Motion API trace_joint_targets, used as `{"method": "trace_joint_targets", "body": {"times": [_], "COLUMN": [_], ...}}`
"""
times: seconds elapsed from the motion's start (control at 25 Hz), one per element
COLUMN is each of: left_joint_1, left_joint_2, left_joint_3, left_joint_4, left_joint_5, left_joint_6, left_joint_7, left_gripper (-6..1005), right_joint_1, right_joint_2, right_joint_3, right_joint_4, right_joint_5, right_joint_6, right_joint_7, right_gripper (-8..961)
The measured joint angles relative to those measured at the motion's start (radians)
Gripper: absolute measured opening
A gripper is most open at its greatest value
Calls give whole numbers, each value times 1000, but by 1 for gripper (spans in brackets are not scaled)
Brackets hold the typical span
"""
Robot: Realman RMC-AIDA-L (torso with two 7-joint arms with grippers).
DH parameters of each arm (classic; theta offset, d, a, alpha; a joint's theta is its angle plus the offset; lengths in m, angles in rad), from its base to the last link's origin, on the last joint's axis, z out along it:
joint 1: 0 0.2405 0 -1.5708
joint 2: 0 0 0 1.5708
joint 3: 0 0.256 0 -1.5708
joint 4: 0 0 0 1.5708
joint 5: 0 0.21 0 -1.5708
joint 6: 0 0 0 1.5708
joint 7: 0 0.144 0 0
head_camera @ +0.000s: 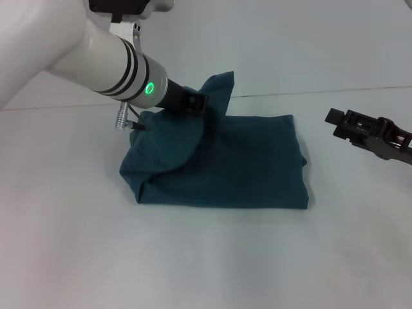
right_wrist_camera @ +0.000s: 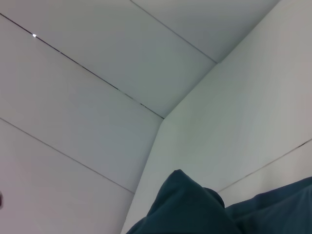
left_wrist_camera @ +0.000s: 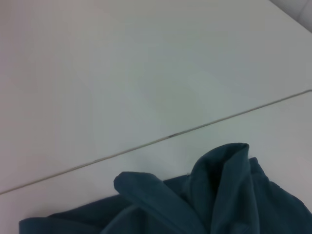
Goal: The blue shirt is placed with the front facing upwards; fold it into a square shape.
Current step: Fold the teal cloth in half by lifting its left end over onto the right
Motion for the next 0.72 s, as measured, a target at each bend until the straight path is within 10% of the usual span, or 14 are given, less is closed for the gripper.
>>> {"method": "trace_joint_targets", "body": {"times": [0.72], "left_joint_1": [-4], "left_joint_2": [5], "left_joint_3": [-152], "left_joint_4": [-83], "left_joint_5": [-48], "left_joint_6": [-70], "left_joint_7": [5], "left_gripper": [79], "right_joint_1": [1], "right_joint_2": [1], "right_joint_3": [0], "right_joint_4": [3], "right_joint_5": [0], "right_joint_6": [0], "right_joint_7": [0], "right_gripper": [698]}}
